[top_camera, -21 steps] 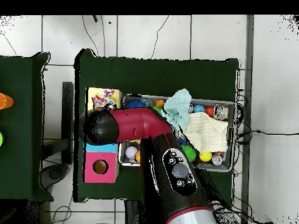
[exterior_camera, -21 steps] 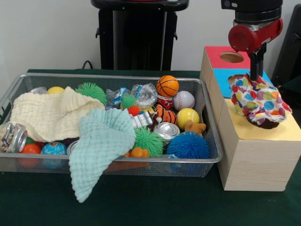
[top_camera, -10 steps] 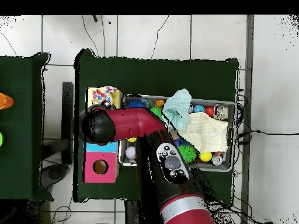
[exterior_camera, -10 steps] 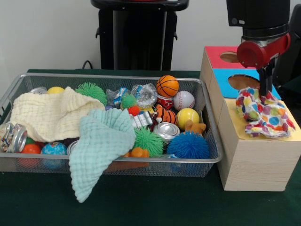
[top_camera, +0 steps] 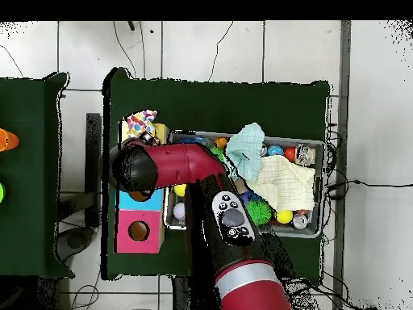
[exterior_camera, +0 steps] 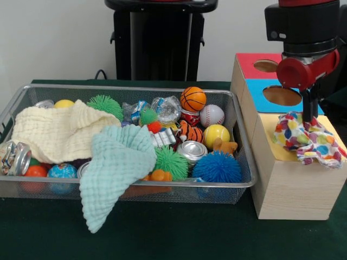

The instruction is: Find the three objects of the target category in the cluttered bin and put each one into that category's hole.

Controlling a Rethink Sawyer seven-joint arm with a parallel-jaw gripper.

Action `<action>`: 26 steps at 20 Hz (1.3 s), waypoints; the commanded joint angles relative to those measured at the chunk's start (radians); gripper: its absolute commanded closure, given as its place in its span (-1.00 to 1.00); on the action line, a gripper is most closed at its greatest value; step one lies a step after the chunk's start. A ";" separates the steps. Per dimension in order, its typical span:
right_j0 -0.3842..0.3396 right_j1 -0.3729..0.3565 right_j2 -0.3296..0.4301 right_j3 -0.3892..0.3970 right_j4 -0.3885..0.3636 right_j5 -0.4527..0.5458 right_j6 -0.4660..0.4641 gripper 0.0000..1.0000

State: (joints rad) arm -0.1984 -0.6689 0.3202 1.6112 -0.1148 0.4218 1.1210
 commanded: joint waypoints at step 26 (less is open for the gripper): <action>-0.019 0.183 -0.009 -0.038 0.048 0.092 0.100 1.00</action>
State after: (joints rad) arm -0.1621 -0.5848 0.2139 1.5131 -0.0920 0.4220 1.1210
